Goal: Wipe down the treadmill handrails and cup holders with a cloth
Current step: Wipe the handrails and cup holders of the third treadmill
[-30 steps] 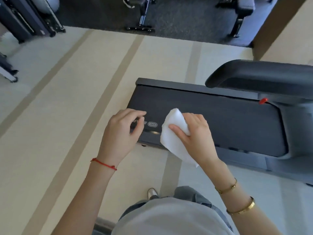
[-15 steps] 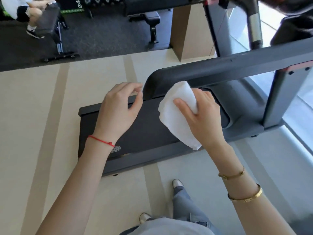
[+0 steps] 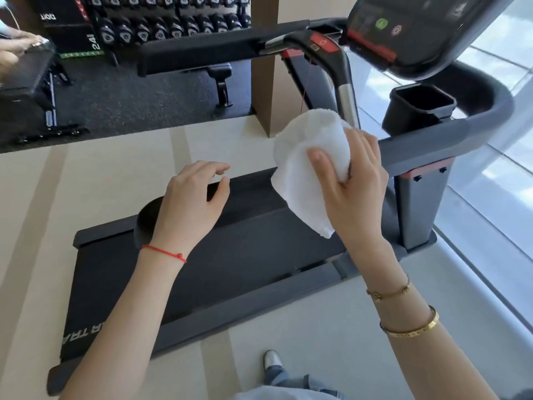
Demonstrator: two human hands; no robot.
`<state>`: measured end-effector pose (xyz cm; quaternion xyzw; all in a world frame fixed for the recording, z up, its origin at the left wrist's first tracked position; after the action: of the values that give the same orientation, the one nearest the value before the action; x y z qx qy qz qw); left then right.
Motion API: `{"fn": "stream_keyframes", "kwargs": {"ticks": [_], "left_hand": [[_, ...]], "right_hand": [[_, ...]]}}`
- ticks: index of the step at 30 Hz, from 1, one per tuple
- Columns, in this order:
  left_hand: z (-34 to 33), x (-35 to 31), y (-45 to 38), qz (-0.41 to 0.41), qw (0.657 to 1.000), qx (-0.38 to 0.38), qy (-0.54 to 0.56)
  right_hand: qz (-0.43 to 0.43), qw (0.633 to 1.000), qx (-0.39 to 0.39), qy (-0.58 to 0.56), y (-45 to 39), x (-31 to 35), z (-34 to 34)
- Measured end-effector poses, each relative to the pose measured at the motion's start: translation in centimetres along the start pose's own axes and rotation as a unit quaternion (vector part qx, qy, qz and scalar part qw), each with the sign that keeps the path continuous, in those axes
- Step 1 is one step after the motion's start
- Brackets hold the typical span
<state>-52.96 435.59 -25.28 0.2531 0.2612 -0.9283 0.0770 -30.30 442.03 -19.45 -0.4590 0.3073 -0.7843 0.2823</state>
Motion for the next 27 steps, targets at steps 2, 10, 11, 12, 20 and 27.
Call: {"fn": "stream_keyframes", "kwargs": {"ticks": [2, 10, 11, 12, 20, 27], "left_hand": [[-1.4, -0.3, -1.3, 0.009, 1.0, 0.001, -0.012], [-3.7, 0.4, -2.8, 0.071, 0.995, -0.018, -0.066], [-3.6, 0.4, -2.7, 0.074, 0.994, -0.025, -0.071], [-3.4, 0.5, -2.6, 0.077, 0.994, -0.032, -0.076], [-0.9, 3.1, 0.0, 0.127, 0.978, -0.109, -0.127], [-0.6, 4.0, 1.0, 0.137, 0.973, -0.109, -0.154]], "right_hand": [[0.009, 1.0, 0.001, 0.014, -2.2, -2.8, 0.0], [0.072, 0.98, 0.17, 0.071, -5.1, -11.4, -5.0], [0.089, 0.976, 0.186, 0.077, -4.9, -11.6, -5.2], [0.106, 0.972, 0.194, 0.083, -4.7, -11.5, -5.3], [0.195, 0.936, 0.246, 0.156, -2.2, -6.6, -10.1], [0.238, 0.951, 0.136, 0.14, -1.2, -3.9, -11.4]]}}
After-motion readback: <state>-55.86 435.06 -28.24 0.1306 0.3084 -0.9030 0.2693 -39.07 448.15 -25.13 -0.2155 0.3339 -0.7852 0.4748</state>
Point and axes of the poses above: each hand's wrist, its own y-axis away from the middle knuckle, its own z-axis out of the back of the hand, x = y × z, the point moved 10 cm from there along -y, towards the middle knuckle
